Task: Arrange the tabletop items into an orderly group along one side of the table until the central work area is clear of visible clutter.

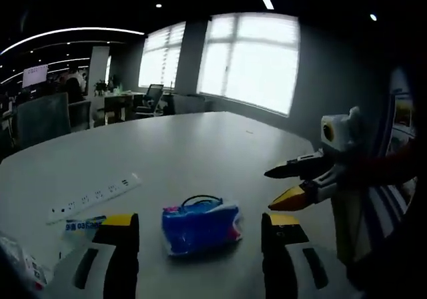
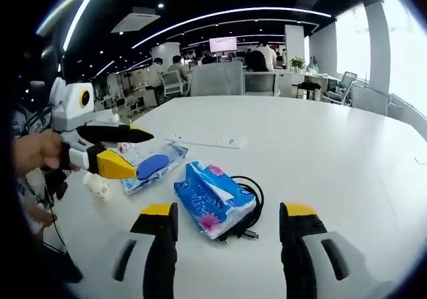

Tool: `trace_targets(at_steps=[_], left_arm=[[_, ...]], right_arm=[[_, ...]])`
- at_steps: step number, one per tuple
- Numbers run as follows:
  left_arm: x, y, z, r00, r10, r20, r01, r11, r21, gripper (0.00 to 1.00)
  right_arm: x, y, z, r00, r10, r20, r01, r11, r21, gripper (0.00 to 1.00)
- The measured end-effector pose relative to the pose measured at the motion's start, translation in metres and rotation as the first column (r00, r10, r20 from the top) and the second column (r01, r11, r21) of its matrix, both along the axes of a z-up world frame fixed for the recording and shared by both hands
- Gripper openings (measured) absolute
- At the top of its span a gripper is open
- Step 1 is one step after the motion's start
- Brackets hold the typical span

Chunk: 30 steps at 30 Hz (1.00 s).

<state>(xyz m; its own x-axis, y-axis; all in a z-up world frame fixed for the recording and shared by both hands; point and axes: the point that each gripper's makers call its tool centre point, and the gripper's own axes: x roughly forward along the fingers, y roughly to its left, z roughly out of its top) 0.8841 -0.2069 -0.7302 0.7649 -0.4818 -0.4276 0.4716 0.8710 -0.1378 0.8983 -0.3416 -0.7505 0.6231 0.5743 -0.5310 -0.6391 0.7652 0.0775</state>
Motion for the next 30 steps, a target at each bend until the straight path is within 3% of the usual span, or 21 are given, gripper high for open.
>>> trace_targets(at_steps=[5,10,19,30], left_arm=[[0.009,0.003,-0.021,0.998,0.016,-0.059,-0.015,1.0,0.013,0.64],[0.019,0.007,-0.037,0.997,0.016,-0.074,-0.014,1.0,0.026,0.56],[0.034,0.018,-0.065,0.991,0.038,-0.125,-0.034,0.999,0.038,0.44],[0.03,0.02,-0.084,0.982,0.026,-0.185,-0.018,0.999,0.042,0.33]], right_arm=[[0.006,-0.003,-0.018,1.0,-0.02,-0.015,0.02,1.0,-0.023,0.48],[0.011,-0.006,-0.024,0.999,-0.04,-0.009,0.04,0.999,-0.031,0.39],[0.016,0.002,-0.038,0.996,-0.065,-0.054,0.064,0.998,-0.015,0.25],[0.016,0.014,-0.054,0.989,-0.083,-0.12,0.083,0.997,-0.001,0.17]])
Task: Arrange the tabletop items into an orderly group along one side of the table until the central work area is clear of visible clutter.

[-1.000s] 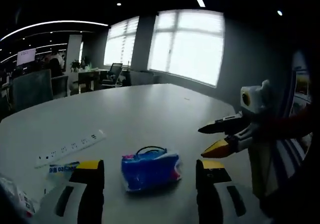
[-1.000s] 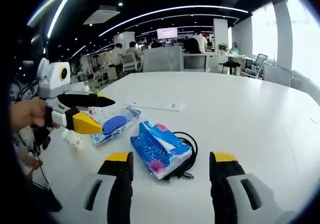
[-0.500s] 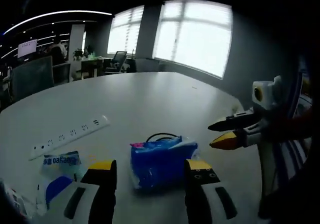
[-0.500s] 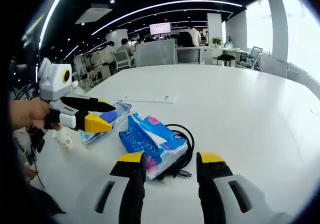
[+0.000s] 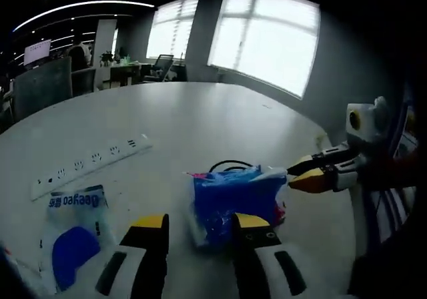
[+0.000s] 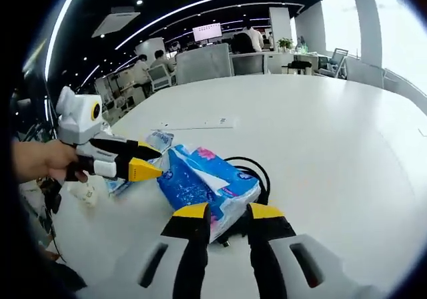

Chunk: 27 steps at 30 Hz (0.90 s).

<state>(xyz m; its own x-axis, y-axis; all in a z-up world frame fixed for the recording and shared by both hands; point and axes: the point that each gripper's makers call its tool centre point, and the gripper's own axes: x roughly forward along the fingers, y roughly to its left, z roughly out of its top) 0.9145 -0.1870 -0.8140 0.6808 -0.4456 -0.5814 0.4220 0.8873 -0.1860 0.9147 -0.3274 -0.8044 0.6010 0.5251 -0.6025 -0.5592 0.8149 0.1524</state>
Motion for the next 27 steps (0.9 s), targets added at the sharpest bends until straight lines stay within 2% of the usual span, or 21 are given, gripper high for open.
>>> trace_targets(at_steps=[4,6,13,17,20,27], left_arm=[[0.007,0.006,-0.005,1.0,0.014,-0.007,-0.014,1.0,-0.01,0.22],[0.011,0.007,-0.008,1.0,0.012,-0.009,-0.012,1.0,-0.013,0.2],[0.014,0.005,-0.02,0.999,-0.014,-0.032,0.014,1.0,-0.018,0.09],[0.01,0.003,-0.028,0.998,-0.043,-0.049,0.044,0.999,0.014,0.03],[0.01,0.002,-0.027,0.998,-0.041,-0.052,0.041,0.999,-0.004,0.01],[0.011,0.0,-0.012,0.999,-0.051,0.0,0.051,0.999,0.008,0.0]], right_arm=[[0.003,0.003,-0.01,1.0,-0.001,-0.019,0.0,1.0,-0.008,0.14],[0.006,0.002,-0.015,1.0,-0.004,-0.024,0.003,1.0,-0.014,0.1],[0.004,0.0,-0.017,0.999,-0.014,-0.049,0.013,1.0,-0.014,0.04],[0.005,0.002,-0.019,0.998,-0.012,-0.059,0.012,1.0,-0.005,0.02],[0.004,0.003,-0.019,0.998,-0.008,-0.063,0.007,1.0,-0.006,0.0],[0.005,0.001,-0.013,0.998,-0.026,-0.054,0.027,1.0,0.01,0.0]])
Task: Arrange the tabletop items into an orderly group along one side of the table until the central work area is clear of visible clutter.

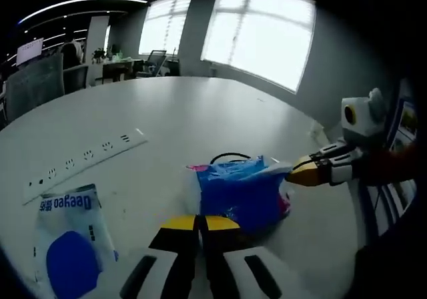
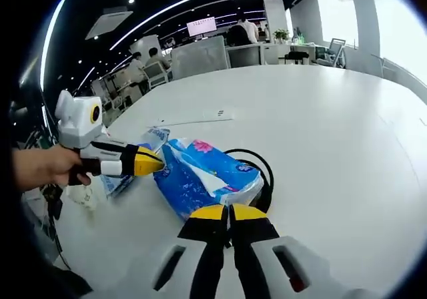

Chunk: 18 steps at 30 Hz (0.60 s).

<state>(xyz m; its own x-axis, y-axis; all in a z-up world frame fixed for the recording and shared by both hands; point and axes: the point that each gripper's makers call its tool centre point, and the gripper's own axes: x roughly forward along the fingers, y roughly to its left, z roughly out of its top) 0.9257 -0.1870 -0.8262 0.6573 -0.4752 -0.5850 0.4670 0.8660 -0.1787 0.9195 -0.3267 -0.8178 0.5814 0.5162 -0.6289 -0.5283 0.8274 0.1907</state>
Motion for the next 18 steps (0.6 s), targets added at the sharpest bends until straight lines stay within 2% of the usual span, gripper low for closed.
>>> trace_targets(at_steps=[6,12,16,18], left_arm=[[0.007,-0.001,0.009,0.999,0.012,0.039,-0.011,1.0,-0.007,0.0],[0.009,-0.009,0.018,0.998,0.023,0.05,-0.022,0.999,-0.028,0.0],[0.008,-0.019,0.034,0.997,0.033,0.073,-0.03,0.999,-0.04,0.0],[0.011,-0.019,0.036,0.996,0.045,0.081,-0.042,0.998,-0.046,0.0]], right_arm=[[0.005,-0.004,0.014,0.999,-0.022,0.024,0.022,1.0,0.015,0.0],[0.015,-0.011,0.021,0.999,-0.027,0.044,0.026,1.0,0.012,0.0],[0.023,-0.018,0.032,0.998,-0.031,0.063,0.03,0.999,0.011,0.0],[0.026,-0.021,0.037,0.996,-0.047,0.07,0.045,0.999,0.028,0.0]])
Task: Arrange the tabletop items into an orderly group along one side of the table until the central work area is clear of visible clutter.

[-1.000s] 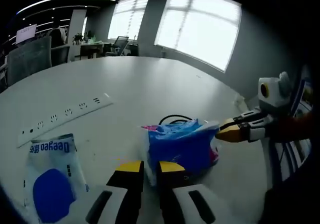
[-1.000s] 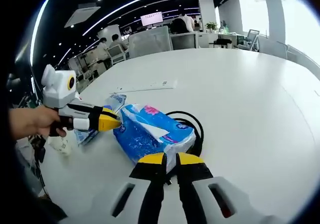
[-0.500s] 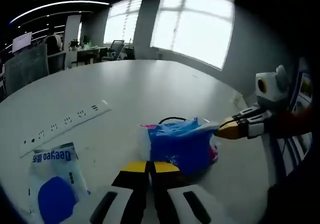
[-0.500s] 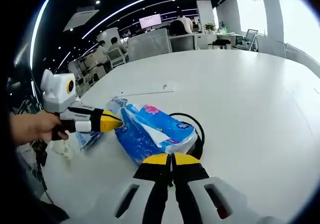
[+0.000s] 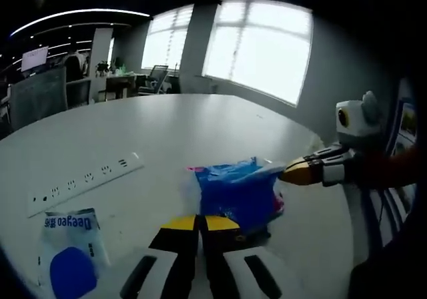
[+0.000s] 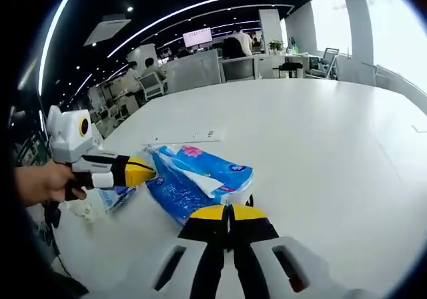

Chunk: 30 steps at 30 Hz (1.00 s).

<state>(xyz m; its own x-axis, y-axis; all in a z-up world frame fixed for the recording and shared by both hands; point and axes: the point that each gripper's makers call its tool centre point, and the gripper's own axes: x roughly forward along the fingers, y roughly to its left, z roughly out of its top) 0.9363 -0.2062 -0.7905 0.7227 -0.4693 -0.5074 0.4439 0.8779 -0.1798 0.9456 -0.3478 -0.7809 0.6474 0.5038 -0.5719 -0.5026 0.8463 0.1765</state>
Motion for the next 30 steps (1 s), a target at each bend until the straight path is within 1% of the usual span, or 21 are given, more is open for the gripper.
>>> trace_targets(at_steps=[2,3,7,10,14,15,18,23,29,30], left_arm=[[0.002,-0.002,0.003,1.0,0.009,0.007,-0.009,1.0,-0.003,0.0],[0.001,-0.005,0.008,1.0,0.013,0.01,-0.013,1.0,-0.003,0.0],[-0.001,-0.01,0.015,1.0,0.025,0.017,-0.025,1.0,-0.005,0.0],[0.001,-0.01,0.015,0.999,0.031,0.022,-0.031,0.999,-0.007,0.0],[0.003,-0.018,0.024,0.999,0.043,0.032,-0.043,0.999,-0.012,0.0],[0.006,-0.017,0.023,0.999,0.043,0.033,-0.043,0.999,-0.014,0.0],[0.008,-0.02,0.026,0.998,0.044,0.037,-0.044,0.999,-0.014,0.0],[0.007,-0.031,0.039,0.997,0.057,0.046,-0.056,0.998,-0.03,0.0],[0.006,-0.046,0.044,0.996,0.07,0.046,-0.068,0.997,-0.033,0.0],[0.007,-0.048,0.045,0.996,0.072,0.045,-0.07,0.997,-0.033,0.0]], right_arm=[[0.002,-0.003,0.001,1.0,-0.009,0.01,0.009,1.0,0.002,0.0],[0.002,-0.004,0.001,1.0,-0.009,0.013,0.009,1.0,0.0,0.0],[0.002,-0.007,0.004,1.0,-0.008,0.017,0.008,1.0,-0.003,0.0],[0.006,-0.011,0.008,1.0,-0.009,0.022,0.009,1.0,-0.001,0.0],[0.01,-0.014,0.017,0.999,-0.002,0.034,0.002,1.0,-0.007,0.0],[0.012,-0.016,0.018,0.999,0.001,0.038,0.0,1.0,-0.01,0.0],[0.017,-0.019,0.022,0.999,0.003,0.045,-0.003,1.0,-0.013,0.0],[0.028,-0.026,0.028,0.997,0.023,0.067,-0.02,0.999,-0.04,0.0],[0.039,-0.033,0.03,0.996,0.044,0.082,-0.038,0.997,-0.072,0.0],[0.043,-0.036,0.03,0.995,0.047,0.083,-0.041,0.996,-0.077,0.0]])
